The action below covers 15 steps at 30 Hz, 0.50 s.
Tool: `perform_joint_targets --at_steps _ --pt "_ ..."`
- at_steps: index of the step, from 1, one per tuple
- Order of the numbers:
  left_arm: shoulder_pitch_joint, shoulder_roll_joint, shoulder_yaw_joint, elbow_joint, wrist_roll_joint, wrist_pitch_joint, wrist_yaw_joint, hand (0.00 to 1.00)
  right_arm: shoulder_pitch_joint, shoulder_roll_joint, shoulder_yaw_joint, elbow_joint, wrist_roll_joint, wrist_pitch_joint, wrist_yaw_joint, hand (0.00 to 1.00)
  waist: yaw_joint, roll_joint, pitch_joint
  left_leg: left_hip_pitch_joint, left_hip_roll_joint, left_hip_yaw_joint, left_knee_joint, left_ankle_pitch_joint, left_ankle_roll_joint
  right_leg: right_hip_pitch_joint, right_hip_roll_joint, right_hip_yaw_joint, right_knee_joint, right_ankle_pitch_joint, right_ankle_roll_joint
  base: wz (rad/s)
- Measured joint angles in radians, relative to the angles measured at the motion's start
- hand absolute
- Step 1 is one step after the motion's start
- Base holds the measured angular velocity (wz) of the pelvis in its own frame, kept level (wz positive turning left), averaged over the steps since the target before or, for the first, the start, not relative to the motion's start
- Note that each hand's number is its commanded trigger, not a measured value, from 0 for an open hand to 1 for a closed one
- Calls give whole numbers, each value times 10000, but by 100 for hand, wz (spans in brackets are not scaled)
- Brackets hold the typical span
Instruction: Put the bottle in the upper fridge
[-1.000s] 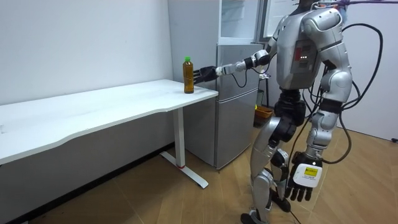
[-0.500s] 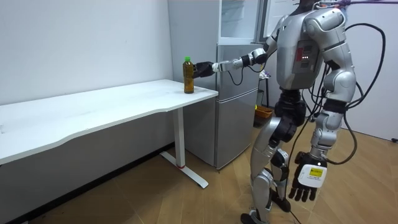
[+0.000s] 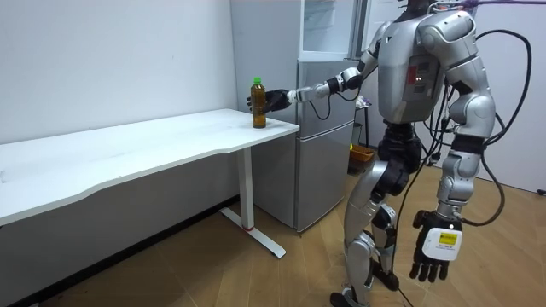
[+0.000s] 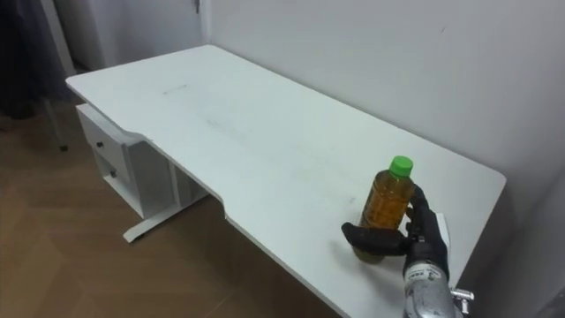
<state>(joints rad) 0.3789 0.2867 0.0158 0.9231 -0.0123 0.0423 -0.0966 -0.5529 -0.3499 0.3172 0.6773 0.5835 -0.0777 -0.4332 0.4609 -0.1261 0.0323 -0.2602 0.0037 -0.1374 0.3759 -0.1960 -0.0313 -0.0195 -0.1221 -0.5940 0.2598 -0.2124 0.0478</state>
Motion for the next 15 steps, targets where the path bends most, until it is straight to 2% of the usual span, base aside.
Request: perform_joint_targets --at_steps 8,14,15 --pt "-110 62 9 -9 -363 -17 72 0 -167 -27 158 517 4 -1 -29 0 120 -96 38 -433 1 -32 39 47 -3 -440 -27 -14 126 0 -1 0" --pt "-146 109 10 -10 -699 -59 66 0 -392 -26 226 916 14 -176 -161 0 234 -32 90 -472 9 -35 42 49 -6 -513 -24 23 148 0 -2 0" --pt "-164 121 9 -11 -862 -94 67 0 -462 -26 249 998 15 -177 -230 27 279 -39 96 -498 12 -34 45 51 -8 -541 -27 28 158 0 -2 0"
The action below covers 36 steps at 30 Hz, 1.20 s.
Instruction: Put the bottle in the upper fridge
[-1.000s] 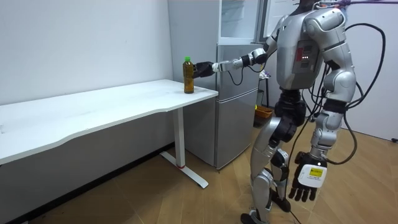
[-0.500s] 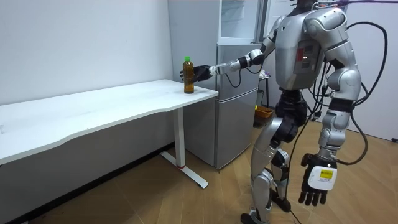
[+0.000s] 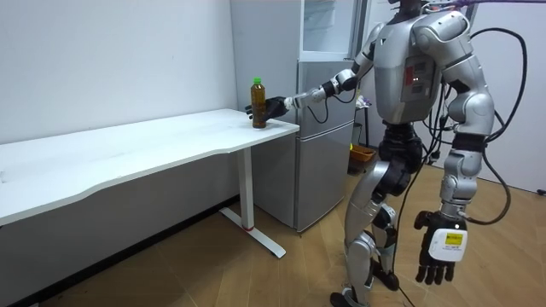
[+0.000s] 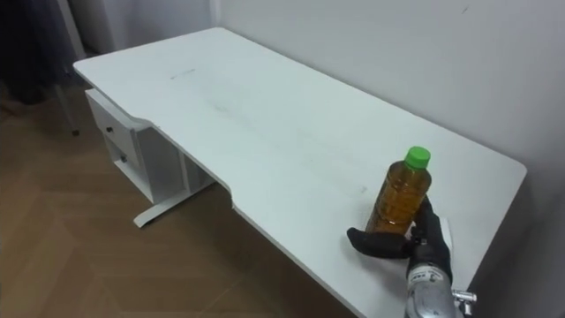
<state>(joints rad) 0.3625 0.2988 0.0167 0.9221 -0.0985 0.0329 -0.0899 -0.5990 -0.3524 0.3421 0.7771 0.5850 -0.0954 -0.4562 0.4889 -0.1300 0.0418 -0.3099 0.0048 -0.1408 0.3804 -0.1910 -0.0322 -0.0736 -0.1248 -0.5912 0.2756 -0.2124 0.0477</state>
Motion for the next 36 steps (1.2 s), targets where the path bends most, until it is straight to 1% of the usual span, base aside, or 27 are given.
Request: perform_joint_targets --at_steps 2,4,6,10,12,13,15,17,22,23,25,27,29,31,32,33,34,35,36 --pt "-28 22 1 -1 -249 -89 0 0 -35 0 1 54 2 0 -90 100 96 -7 14 -28 0 -1 12 2 -3 -24 -6 -1 11 0 0 0" --pt "-27 42 0 -3 -282 -126 1 0 -81 0 -1 122 -3 -7 -131 100 134 -9 20 -84 -2 -10 47 2 -2 -47 -5 -9 12 0 -1 0" --pt "-31 52 -6 -2 -278 -131 1 0 -218 -6 -14 388 -3 -197 -260 100 130 -9 28 -187 -2 -11 112 3 -1 -129 -2 -4 33 4 -7 0" --pt "-36 106 -47 23 -294 -207 1 0 -453 -66 23 967 -19 -401 -402 100 125 34 61 -249 -2 -16 188 3 1 -144 -2 -42 32 25 -42 0" --pt "-55 109 -53 51 -295 -263 0 0 -753 -92 -23 1623 90 -538 -362 100 176 96 110 -257 -2 -21 226 6 5 -140 2 -46 26 32 -53 0" --pt "-55 110 -63 52 -295 -270 0 0 -788 -130 -3 1684 94 -559 -323 100 190 114 124 -264 -2 -21 243 6 5 -144 6 -36 27 33 -55 0" --pt "-65 112 -86 49 -296 -276 -1 0 -909 -226 -19 1927 126 -599 -296 100 261 182 178 -288 3 -23 266 5 5 -167 16 -22 23 38 -64 0" --pt "-85 117 -83 63 -296 -275 -2 0 -913 -342 -87 1932 281 -609 -238 100 338 205 192 -296 6 -23 261 4 5 -178 21 -21 13 38 -64 0" --pt "-123 119 -98 108 -311 -275 -12 0 -950 -433 -93 1930 451 -665 -195 100 364 195 178 -401 36 -23 317 5 3 -322 52 -14 14 45 -74 -1" --pt "-141 122 -97 114 -322 -274 -16 0 -1002 -455 -110 1927 456 -676 -180 100 369 197 178 -472 55 3 352 6 3 -371 61 -1 13 62 -102 -7" --pt "-140 146 -96 129 -422 -268 -38 0 -1040 -455 -110 1922 459 -695 -74 100 369 201 175 -486 64 68 353 6 4 -483 58 70 6 72 -116 -10" --pt "-143 175 -73 92 -469 -290 -114 0 -1071 -479 -130 1919 475 -688 261 100 355 222 161 -471 96 141 344 5 4 -427 76 130 -22 95 -141 -10" --pt "-142 175 -26 94 -432 -333 -186 0 -1068 -502 -127 1877 613 -632 644 100 295 254 136 -432 101 145 344 5 4 -398 76 132 -22 96 -143 -2" --pt "-142 176 42 92 -432 -402 -218 0 -1059 -558 -120 1616 918 -423 969 100 272 255 134 -430 150 219 340 5 3 -432 91 157 -5 105 -157 -9" --pt "-141 175 51 103 -460 -410 -219 0 -1031 -589 -99 1372 1017 -249 1220 100 261 253 131 -424 182 301 331 4 2 -479 104 250 -3 116 -175 -16" --pt "-119 175 65 119 -464 -410 -227 0 -887 -595 -103 976 1037 -112 1486 100 137 268 122 -395 186 334 326 4 1 -472 111 308 -10 121 -182 -13" --pt "-99 173 74 114 -458 -413 -228 0 -790 -596 -102 756 1032 -77 1635 100 100 272 118 -373 184 350 319 4 1 -465 104 318 2 121 -182 -15" --pt "-70 153 166 103 -438 -417 -231 0 -544 -605 -104 183 1018 67 1866 100 58 252 105 -301 199 457 277 4 2 -479 90 428 17 121 -182 -17" --pt "7 52 383 45 -309 -472 -233 0 -145 -688 -123 -876 995 312 1947 100 -57 243 88 -249 202 529 234 4 4 -477 74 494 13 123 -180 -18"
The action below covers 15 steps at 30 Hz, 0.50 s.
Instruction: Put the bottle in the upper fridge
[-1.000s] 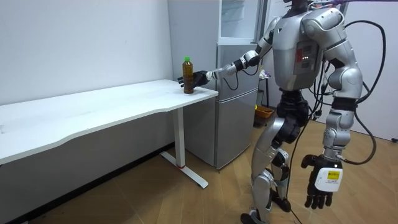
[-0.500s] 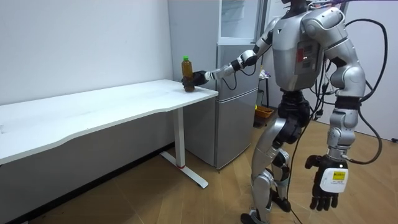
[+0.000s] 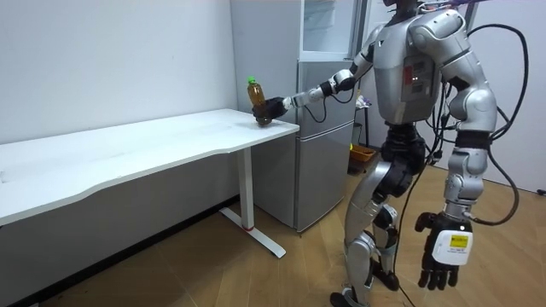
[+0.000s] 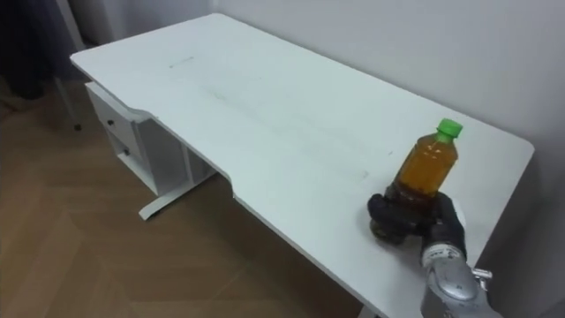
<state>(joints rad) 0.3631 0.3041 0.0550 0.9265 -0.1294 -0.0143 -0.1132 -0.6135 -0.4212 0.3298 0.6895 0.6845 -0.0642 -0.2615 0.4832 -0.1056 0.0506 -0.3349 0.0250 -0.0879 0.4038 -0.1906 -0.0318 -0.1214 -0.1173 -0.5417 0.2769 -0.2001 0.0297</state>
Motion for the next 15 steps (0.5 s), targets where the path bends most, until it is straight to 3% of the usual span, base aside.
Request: perform_joint_targets --at_steps 2,4,6,8,11,15 --pt "130 -233 393 -7 159 -85 1 0 537 -141 10 -1550 -291 126 424 100 -219 -10 -13 195 -1 151 -127 7 14 53 -25 187 -7 13 18 -23" --pt "215 -273 532 31 131 -96 -1 0 908 -141 13 -2629 -638 144 780 100 -395 -5 -48 611 19 343 -294 8 16 310 -35 383 -53 24 38 -31" --pt "226 -302 645 183 141 -148 -10 0 1178 -143 25 -3549 -1245 146 1173 100 -628 -48 -200 1196 60 625 -586 8 16 677 -33 623 -144 25 46 -28" --pt "232 -331 648 298 158 -184 -11 0 1310 -231 17 -4139 -1671 153 1420 100 -868 -75 -303 1554 80 748 -758 7 15 904 -18 743 -185 21 54 -21" --pt "314 -374 660 353 231 -145 -88 0 1650 -549 -42 -5182 -1838 168 1865 100 -1339 -120 -358 2096 101 882 -978 5 11 1284 -11 882 -217 17 61 -16" --pt "325 -515 658 355 247 12 -116 0 1852 -583 -240 -6154 -1943 318 2378 100 -1905 -148 -427 2446 189 1188 -1132 0 5 1415 29 1191 -204 29 41 -22"
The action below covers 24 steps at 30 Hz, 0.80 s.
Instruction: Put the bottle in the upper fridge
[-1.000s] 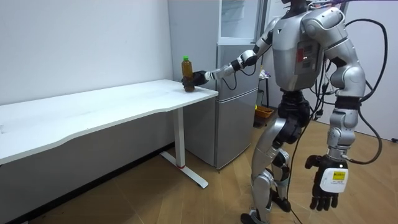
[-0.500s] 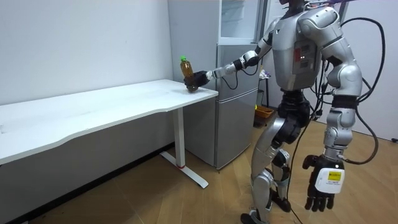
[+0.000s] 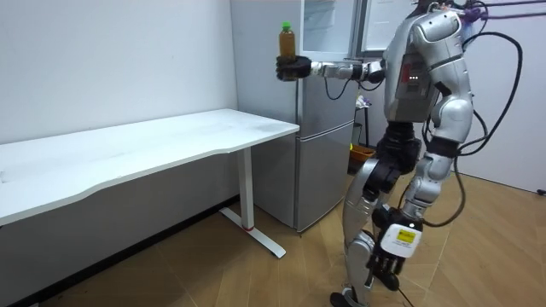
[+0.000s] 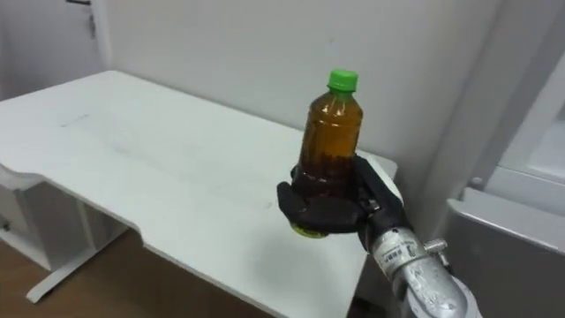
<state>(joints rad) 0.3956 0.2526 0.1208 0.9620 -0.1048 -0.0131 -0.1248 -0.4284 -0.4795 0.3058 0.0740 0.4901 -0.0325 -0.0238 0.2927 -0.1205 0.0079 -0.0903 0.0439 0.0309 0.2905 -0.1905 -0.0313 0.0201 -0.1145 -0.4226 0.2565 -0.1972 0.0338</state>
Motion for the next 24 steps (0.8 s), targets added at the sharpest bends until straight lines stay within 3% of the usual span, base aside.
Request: perform_joint_targets --at_steps 5,7,8,14,18,24 --pt "3 -24 38 15 318 82 -139 0 164 -185 -361 -1080 -649 51 456 100 -393 -40 -49 204 54 307 -69 1 3 6 40 384 24 47 -18 -20" --pt "26 -9 60 20 321 107 -143 0 167 -337 -450 -1416 -844 52 645 100 -464 7 -19 367 94 487 -177 2 3 -15 66 524 -2 74 -28 -23" --pt "30 11 161 18 306 137 -150 0 194 -411 -546 -1679 -993 126 726 100 -548 -33 -53 453 120 553 -222 0 0 8 90 598 -14 78 -32 -16" --pt "64 10 206 31 317 193 -256 0 204 -521 -1173 -3052 -834 289 933 100 -1175 25 -44 726 140 651 -332 -5 -19 169 111 641 -65 80 -32 -6" --pt "55 6 278 84 347 196 -239 0 311 -931 -1622 -3601 -642 303 1248 100 -1524 34 -62 930 135 706 -538 -5 -21 348 125 667 -177 82 -27 -2" --pt "58 -1 401 81 383 196 -264 0 1213 -1334 -2652 -4054 -661 303 1510 100 -1659 -40 -112 1221 155 1030 -707 11 -45 340 151 974 -191 80 -23 -15"
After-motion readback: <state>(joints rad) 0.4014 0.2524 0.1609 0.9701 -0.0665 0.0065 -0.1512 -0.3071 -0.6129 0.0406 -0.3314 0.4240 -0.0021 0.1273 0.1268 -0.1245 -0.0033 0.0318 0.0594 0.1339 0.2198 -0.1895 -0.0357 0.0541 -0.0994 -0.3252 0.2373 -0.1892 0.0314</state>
